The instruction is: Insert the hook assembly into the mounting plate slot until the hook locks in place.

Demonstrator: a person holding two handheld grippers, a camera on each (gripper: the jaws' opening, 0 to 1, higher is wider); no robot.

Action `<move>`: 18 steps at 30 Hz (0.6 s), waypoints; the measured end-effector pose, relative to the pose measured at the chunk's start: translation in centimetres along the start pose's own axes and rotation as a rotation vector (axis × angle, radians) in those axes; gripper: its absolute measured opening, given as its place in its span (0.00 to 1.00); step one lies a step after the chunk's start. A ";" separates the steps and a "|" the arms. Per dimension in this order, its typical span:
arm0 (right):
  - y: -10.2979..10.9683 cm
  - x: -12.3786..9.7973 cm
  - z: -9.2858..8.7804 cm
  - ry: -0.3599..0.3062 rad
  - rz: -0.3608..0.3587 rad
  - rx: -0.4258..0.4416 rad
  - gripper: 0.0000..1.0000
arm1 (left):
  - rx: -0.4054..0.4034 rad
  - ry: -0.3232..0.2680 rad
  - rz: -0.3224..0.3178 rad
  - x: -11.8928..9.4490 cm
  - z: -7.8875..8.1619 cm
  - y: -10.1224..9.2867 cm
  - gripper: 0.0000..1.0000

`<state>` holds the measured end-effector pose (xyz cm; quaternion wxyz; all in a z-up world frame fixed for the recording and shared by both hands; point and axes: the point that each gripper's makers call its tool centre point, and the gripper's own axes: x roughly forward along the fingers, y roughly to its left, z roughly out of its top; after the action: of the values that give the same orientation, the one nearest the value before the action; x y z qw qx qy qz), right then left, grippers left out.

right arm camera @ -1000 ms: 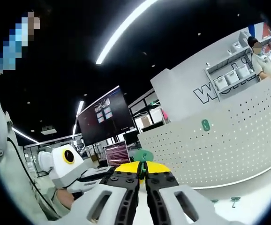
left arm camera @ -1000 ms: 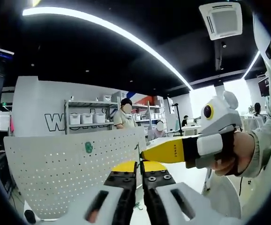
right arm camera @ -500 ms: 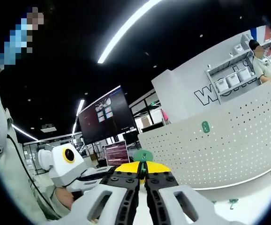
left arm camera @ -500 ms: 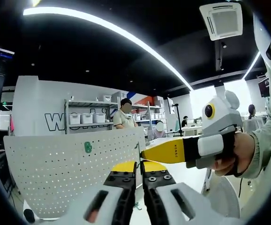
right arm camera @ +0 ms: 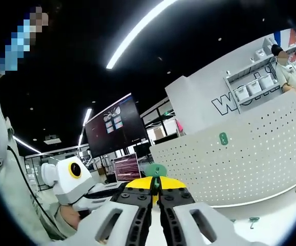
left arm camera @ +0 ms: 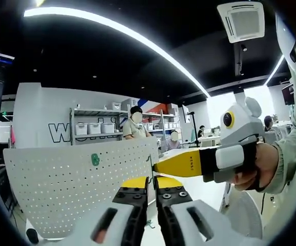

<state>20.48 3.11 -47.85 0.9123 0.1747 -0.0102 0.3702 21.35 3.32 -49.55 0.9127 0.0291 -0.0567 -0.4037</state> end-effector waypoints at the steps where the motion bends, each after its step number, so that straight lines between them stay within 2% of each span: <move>1: 0.0 0.0 0.1 -0.001 -0.001 -0.003 0.01 | 0.000 0.003 -0.001 0.0 -0.1 0.0 0.06; 13: -0.3 0.4 0.5 -0.006 -0.002 -0.008 0.01 | -0.008 0.016 0.011 -0.1 -0.6 0.5 0.08; 18: -0.4 0.5 0.6 -0.006 -0.003 -0.014 0.01 | -0.016 0.046 0.028 -0.2 -1.4 0.8 0.18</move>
<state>21.18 2.91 -47.34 0.9140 0.1696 -0.0154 0.3683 21.97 4.06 -50.90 0.9196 0.0303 -0.0327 -0.3904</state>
